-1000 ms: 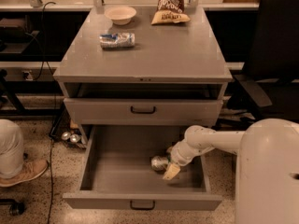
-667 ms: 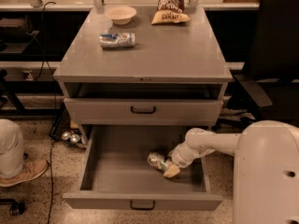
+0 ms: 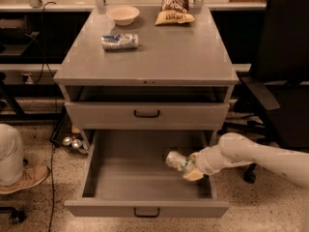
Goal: Pick 7up can from middle drawer and place on counter
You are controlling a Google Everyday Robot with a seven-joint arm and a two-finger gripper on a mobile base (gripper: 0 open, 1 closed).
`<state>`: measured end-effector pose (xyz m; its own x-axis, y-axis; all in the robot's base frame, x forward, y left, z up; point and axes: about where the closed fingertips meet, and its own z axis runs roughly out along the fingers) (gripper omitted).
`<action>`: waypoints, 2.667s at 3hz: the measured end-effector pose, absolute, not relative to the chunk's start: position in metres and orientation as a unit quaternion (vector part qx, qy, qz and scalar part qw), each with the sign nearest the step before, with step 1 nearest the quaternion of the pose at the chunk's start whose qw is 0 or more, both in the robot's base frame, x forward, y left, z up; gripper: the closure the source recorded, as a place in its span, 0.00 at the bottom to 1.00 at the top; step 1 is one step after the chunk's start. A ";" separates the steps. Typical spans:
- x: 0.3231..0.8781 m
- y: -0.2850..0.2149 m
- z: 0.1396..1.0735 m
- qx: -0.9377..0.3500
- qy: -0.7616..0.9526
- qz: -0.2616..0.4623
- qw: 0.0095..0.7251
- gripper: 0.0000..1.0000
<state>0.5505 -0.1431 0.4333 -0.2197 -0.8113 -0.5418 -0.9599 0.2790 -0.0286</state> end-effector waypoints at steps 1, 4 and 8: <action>0.537 -0.174 0.491 -0.577 0.756 0.159 0.264 1.00; 0.529 -0.219 0.595 -0.598 0.748 0.127 0.258 1.00; 0.535 -0.275 0.787 -0.575 0.778 -0.016 0.253 1.00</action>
Offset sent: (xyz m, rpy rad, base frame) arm -0.0091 -0.0790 0.2036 0.0053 -0.0953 0.1885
